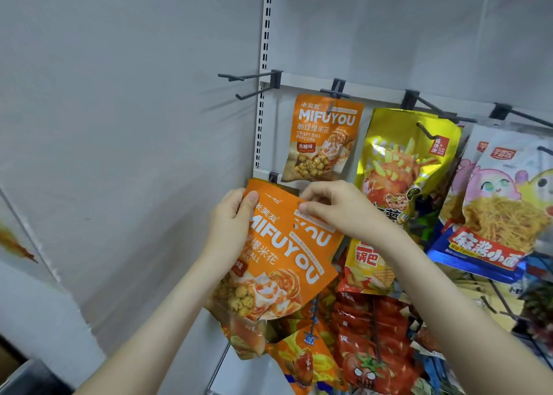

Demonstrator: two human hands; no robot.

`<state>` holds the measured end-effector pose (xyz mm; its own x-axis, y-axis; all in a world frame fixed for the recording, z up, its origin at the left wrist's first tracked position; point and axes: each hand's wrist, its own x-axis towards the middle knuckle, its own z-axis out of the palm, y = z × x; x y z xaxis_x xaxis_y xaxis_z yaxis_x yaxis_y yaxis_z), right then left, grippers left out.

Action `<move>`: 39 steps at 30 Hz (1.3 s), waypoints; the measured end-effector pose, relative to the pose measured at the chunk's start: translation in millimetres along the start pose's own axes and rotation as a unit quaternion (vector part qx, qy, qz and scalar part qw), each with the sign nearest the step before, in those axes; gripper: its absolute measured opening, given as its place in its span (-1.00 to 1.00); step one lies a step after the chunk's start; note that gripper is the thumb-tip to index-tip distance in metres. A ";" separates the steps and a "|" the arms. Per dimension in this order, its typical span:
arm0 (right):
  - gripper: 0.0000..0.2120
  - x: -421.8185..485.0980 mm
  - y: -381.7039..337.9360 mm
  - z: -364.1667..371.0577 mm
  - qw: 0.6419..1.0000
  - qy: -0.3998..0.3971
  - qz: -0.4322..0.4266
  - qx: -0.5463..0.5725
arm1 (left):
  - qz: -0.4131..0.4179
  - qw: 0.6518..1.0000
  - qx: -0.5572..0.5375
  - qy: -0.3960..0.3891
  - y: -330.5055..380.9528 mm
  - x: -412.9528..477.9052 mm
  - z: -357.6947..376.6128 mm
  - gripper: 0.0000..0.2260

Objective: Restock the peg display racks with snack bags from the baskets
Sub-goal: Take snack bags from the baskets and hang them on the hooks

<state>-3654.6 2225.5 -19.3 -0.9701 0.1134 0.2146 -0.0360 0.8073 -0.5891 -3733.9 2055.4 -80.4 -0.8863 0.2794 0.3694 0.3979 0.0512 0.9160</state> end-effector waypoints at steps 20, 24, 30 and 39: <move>-0.73 28.0 3.1 -22.7 0.961 0.275 0.003 0.029 | 0.243 0.890 0.360 0.138 8.5 39.9 7.4 -0.75; -0.84 43.8 7.5 -45.2 0.942 0.330 0.002 0.056 | 0.169 0.930 0.290 0.149 6.5 51.7 -9.9 -0.80; -0.95 76.8 -0.5 -52.5 0.933 0.351 -0.036 0.067 | 0.149 0.955 0.191 0.169 13.2 58.6 -13.1 -0.79; -0.96 84.9 2.6 -50.6 0.935 0.328 -0.043 0.129 | 0.159 0.962 0.166 0.150 8.8 64.2 -17.9 -0.72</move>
<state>-3724.9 2266.5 36.8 -0.6074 0.4537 0.6521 -0.2466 0.6727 -0.6976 -3791.6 2056.6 -45.8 -0.7156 0.0453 0.6970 0.6700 0.3267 0.6666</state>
